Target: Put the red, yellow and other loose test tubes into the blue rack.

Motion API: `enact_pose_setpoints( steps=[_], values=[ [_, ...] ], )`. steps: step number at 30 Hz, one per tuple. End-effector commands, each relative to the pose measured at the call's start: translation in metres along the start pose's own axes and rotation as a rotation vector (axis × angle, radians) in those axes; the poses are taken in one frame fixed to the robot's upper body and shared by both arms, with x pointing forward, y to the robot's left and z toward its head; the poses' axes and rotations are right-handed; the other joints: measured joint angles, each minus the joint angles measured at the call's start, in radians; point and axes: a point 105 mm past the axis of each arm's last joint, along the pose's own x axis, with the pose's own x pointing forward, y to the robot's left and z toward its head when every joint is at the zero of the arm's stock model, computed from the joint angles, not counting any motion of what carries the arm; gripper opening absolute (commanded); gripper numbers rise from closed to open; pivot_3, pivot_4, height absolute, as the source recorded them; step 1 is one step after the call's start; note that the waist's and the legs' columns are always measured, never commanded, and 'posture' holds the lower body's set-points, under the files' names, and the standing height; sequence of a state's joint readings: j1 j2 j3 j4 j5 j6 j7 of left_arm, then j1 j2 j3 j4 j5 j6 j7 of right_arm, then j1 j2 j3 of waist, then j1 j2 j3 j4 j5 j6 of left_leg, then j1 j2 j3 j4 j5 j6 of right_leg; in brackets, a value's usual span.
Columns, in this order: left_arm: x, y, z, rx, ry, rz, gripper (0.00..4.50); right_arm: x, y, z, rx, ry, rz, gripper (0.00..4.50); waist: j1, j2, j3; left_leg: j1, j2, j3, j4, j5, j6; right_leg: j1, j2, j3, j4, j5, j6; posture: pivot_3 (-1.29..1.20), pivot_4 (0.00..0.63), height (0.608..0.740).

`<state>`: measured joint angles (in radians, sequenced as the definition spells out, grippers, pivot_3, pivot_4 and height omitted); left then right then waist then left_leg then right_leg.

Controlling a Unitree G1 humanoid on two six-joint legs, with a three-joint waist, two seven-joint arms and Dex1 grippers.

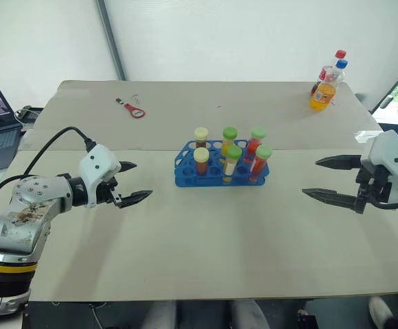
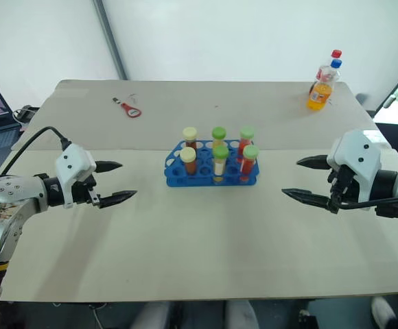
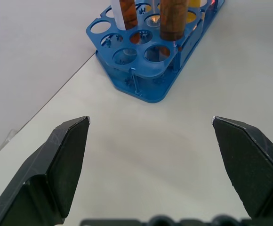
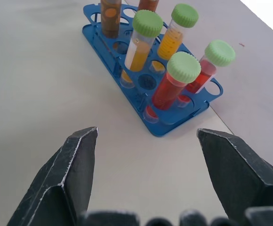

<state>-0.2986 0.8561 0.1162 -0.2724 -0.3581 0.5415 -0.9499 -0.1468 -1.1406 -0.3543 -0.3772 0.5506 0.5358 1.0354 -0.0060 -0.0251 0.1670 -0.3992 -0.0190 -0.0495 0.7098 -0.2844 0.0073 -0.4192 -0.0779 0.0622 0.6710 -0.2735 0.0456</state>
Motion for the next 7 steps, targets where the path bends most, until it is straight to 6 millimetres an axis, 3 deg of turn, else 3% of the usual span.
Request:
enact_pose_setpoints(
  steps=[1,7],
  values=[
    [-0.0065,0.0016,0.0117,0.029,-0.030,0.027,4.43,-0.0006,-0.0027,0.0070,-0.055,-0.003,0.001,3.76,-0.001,0.000,0.000,0.000,0.000,0.000,0.000,0.000,0.000,0.000,0.000,0.000,0.000,0.000,0.000,0.00,0.150,0.740],
    [-0.0083,0.0064,0.0108,-0.007,-0.037,0.059,4.43,0.0028,-0.0028,0.0073,-0.061,-0.003,0.009,3.76,-0.003,0.000,0.000,0.000,0.000,0.000,0.000,0.000,0.000,-0.001,0.000,0.000,0.000,0.000,0.000,0.00,0.150,0.740]
  ],
)
